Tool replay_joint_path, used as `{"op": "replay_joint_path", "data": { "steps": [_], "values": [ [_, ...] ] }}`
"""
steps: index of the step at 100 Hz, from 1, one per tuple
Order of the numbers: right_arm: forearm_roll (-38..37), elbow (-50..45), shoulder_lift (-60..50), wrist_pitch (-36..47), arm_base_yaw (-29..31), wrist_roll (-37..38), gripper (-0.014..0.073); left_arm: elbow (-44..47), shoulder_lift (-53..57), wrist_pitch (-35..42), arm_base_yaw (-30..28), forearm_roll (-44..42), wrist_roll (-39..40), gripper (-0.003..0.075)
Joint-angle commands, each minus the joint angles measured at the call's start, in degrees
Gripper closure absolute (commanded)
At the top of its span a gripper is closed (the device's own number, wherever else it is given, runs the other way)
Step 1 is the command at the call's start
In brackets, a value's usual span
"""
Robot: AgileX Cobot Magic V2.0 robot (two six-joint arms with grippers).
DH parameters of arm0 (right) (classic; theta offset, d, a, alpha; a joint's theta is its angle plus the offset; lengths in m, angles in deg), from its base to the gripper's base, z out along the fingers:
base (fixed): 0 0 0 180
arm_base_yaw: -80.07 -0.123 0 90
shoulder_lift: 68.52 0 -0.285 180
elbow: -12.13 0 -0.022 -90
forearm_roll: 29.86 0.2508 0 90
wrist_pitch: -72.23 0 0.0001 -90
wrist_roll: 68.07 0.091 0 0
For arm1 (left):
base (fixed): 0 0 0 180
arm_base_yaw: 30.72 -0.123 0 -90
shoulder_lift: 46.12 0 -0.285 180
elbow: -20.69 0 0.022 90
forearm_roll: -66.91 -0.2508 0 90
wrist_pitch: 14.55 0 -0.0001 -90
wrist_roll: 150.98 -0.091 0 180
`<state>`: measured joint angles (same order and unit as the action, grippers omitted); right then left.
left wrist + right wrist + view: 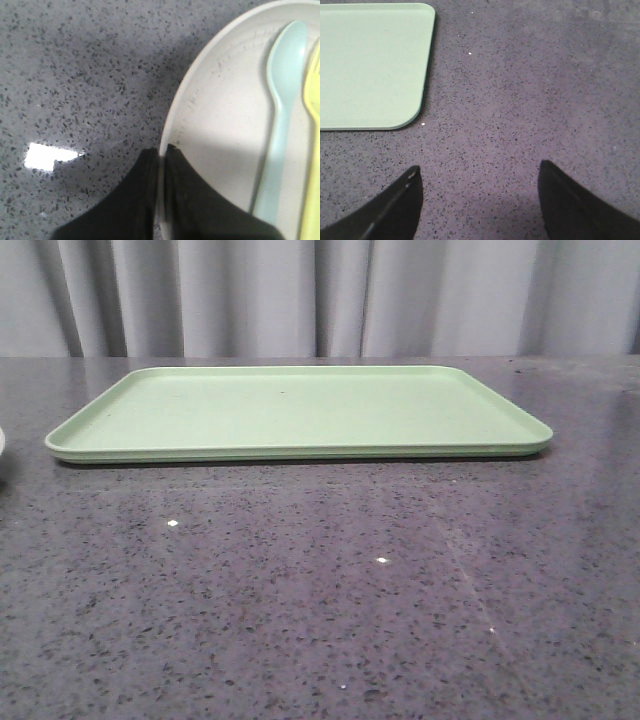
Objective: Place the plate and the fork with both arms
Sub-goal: 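Lift the plate with the left gripper and carry it over the tray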
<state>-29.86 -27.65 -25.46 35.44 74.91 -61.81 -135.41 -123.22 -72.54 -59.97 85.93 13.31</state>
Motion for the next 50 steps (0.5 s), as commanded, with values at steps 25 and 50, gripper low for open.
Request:
{"op": "replay_joint_path", "data": {
  "steps": [25,50],
  "values": [
    [0.0,1.85,0.45,3.87,-0.13,-0.21,0.0094,-8.06,1.42,-0.18,-1.37,19.12,-6.32,0.0741],
    [0.0,1.85,0.45,4.2,-0.13,-0.21,0.0094,-11.93,-1.2,2.87,4.99,25.73,-6.85,0.0741]
  ]
}}
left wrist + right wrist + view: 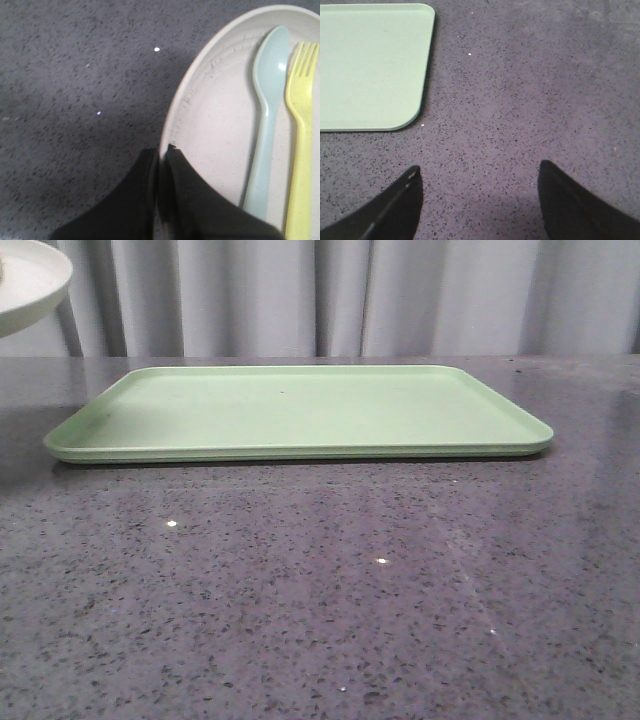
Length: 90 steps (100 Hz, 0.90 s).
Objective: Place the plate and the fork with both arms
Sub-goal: 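Lift the plate with the left gripper and carry it over the tray, then lower the plate onto the tray and open the left gripper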
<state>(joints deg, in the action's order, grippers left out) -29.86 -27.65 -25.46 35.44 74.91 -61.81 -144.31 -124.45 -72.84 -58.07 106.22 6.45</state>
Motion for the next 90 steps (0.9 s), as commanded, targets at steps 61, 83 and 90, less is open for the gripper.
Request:
{"op": "replay_joint_path", "data": {
  "steps": [61,83,90],
  "values": [
    [0.0,1.85,0.45,4.2,-0.13,-0.21,0.0094,-12.29,-20.24,22.1,35.26,7.25,13.73,0.0741],
    [0.0,1.85,0.45,4.15,-0.13,-0.21,0.0094,-14.68,-26.02,24.47,39.91,9.59,13.95,0.0741],
    [0.0,1.85,0.45,4.15,-0.13,-0.21,0.0094,-14.92,-27.44,24.91,40.44,9.57,13.95,0.0741]
  ]
}}
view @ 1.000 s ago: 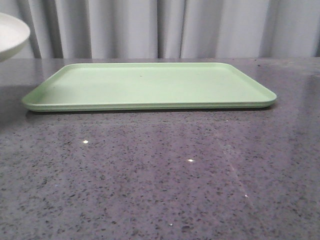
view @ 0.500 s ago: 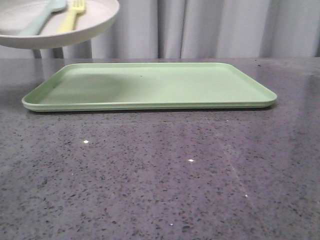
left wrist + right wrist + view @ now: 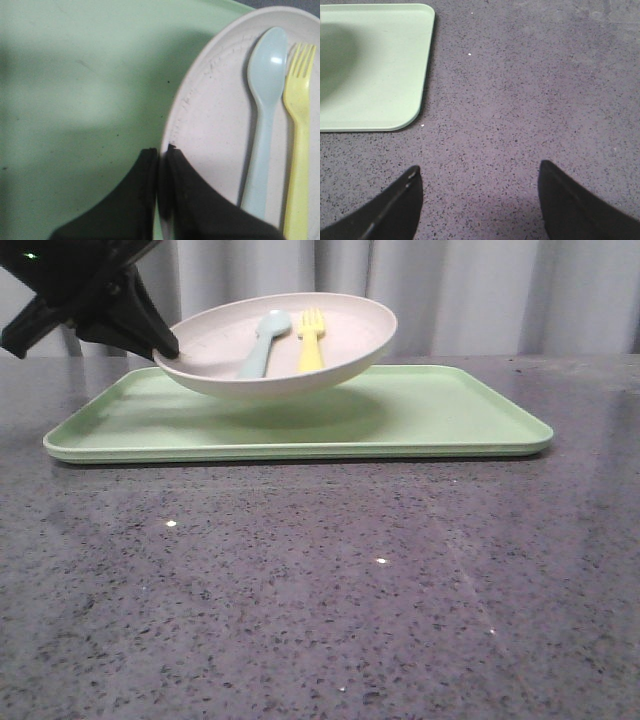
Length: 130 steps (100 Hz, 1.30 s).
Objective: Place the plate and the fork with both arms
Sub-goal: 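Lower the plate onto the tray and open the left gripper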
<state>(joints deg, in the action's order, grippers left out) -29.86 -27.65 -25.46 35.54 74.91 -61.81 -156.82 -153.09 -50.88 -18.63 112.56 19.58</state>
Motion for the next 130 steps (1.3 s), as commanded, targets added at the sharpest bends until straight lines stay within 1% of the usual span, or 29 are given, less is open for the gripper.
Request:
{"op": "replay_joint_path", "data": {
  "steps": [1,20,43,50,67,75,96,115,122,130],
  "values": [
    [0.0,1.85,0.45,4.05,-0.13,-0.21,0.0094,-2.4,1.07,3.09,1.12,3.22,0.82,0.0741],
    [0.0,1.85,0.45,4.05,-0.13,-0.21,0.0094,-2.4,-0.44,4.7,1.25,3.25,0.82,0.0741],
    [0.0,1.85,0.45,4.05,-0.13,-0.21,0.0094,-2.4,-1.87,4.37,1.25,3.38,0.82,0.0732],
    [0.0,1.85,0.45,4.05,-0.13,-0.21,0.0094,-2.4,-1.95,4.14,1.25,3.38,0.82,0.0692],
    [0.0,1.85,0.45,3.99,-0.13,-0.21,0.0094,-2.4,-1.95,4.1,1.25,3.28,0.82,0.0519],
    [0.0,1.85,0.45,3.93,-0.13,-0.21,0.0094,-2.4,-1.95,4.01,1.25,3.28,0.82,0.0478],
    [0.0,1.85,0.45,3.93,-0.13,-0.21,0.0094,-2.4,-1.56,3.55,1.13,2.87,0.7,0.0479],
    [0.0,1.85,0.45,4.23,-0.13,-0.21,0.0094,-2.14,3.09,3.31,0.77,-2.96,0.34,0.0479],
    [0.56,1.85,0.45,4.35,-0.13,-0.21,0.0094,-1.42,5.71,2.88,0.36,-3.92,0.34,0.0479],
    [1.16,1.85,0.45,4.41,-0.13,-0.21,0.0094,0.02,9.73,3.13,0.31,-7.5,0.34,0.0479]
  ]
}}
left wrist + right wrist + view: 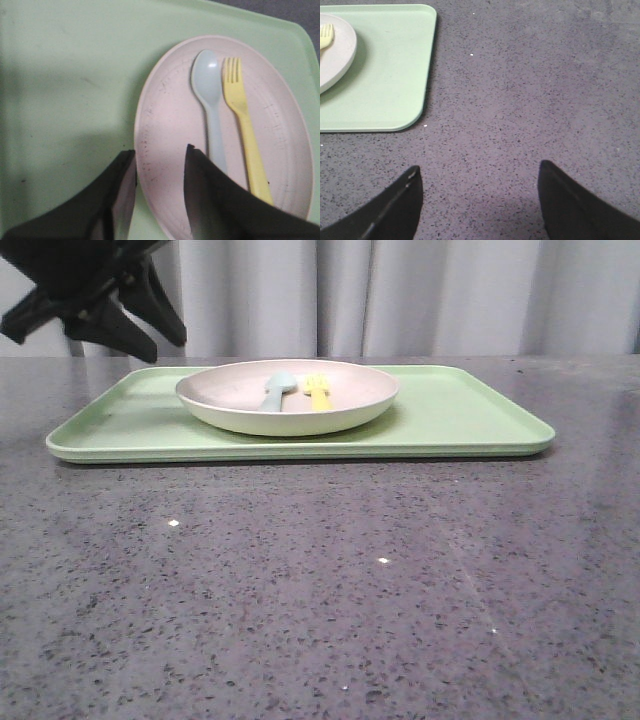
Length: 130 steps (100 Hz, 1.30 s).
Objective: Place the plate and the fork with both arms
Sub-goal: 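Lower the plate onto the tray and open the left gripper, then withdraw the left gripper and move the right gripper above the plate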
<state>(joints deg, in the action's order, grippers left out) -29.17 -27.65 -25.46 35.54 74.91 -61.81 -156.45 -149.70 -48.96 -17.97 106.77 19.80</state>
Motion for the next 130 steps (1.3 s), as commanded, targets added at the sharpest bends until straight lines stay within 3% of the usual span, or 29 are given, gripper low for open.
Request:
{"op": "replay_joint_path", "data": {
  "steps": [1,34,54,68,94,130],
  "values": [
    [0.47,1.85,0.45,4.41,-0.13,-0.21,0.0094,-0.01,6.72,1.2,-0.53,-1.97,0.12,0.0479],
    [0.8,2.48,0.56,2.93,-0.49,-0.21,0.0095,11.49,26.22,4.12,-3.53,-11.49,0.12,0.0487],
    [0.8,5.49,3.2,1.02,-2.89,-0.21,0.0095,18.5,38.21,4.53,-6.54,-14.73,0.12,0.0645],
    [0.89,9.03,6.98,-1.32,-4.44,-0.21,0.0095,22.65,45.05,3.75,-9.96,-15.46,0.12,0.067],
    [1.84,18.99,17.54,-4.44,-7.83,-0.21,0.0095,27.52,53.13,2.39,-15.55,-16.95,0.12,0.067],
    [1.84,40.28,37.56,-10.79,-15.97,0.45,0.0095,28.23,54.0,1.26,-15.66,-17.02,0.12,0.067]
  ]
}}
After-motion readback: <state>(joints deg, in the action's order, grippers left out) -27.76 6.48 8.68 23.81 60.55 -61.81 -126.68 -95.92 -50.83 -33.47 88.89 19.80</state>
